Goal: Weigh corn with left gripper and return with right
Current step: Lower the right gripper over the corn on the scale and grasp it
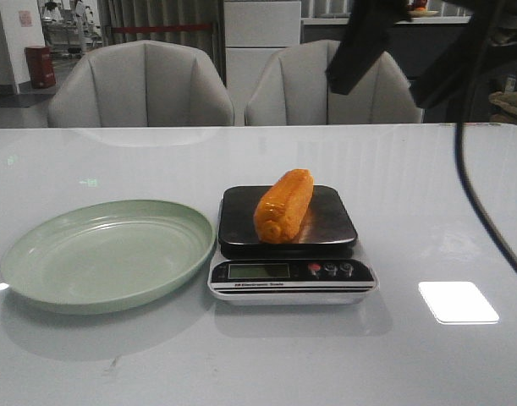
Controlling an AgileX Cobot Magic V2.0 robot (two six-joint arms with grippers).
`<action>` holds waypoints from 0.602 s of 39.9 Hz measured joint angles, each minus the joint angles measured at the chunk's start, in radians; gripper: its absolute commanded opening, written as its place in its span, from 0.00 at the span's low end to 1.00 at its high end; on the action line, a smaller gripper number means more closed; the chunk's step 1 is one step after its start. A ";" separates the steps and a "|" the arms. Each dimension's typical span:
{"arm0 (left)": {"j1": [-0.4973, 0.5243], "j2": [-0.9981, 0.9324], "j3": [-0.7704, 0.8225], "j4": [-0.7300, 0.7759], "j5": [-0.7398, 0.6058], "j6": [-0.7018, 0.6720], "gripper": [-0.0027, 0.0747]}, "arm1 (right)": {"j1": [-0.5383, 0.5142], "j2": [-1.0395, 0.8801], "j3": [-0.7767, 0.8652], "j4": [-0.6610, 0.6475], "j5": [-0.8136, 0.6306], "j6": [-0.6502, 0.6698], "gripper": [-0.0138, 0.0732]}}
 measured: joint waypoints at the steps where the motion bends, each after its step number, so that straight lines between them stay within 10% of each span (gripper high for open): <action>1: 0.000 0.000 0.000 0.000 0.000 0.000 0.19 | 0.005 0.023 -0.022 0.000 0.009 0.008 0.86; 24: 0.000 0.000 0.000 0.000 0.000 0.000 0.19 | 0.178 0.464 -0.416 -0.356 0.247 0.673 0.86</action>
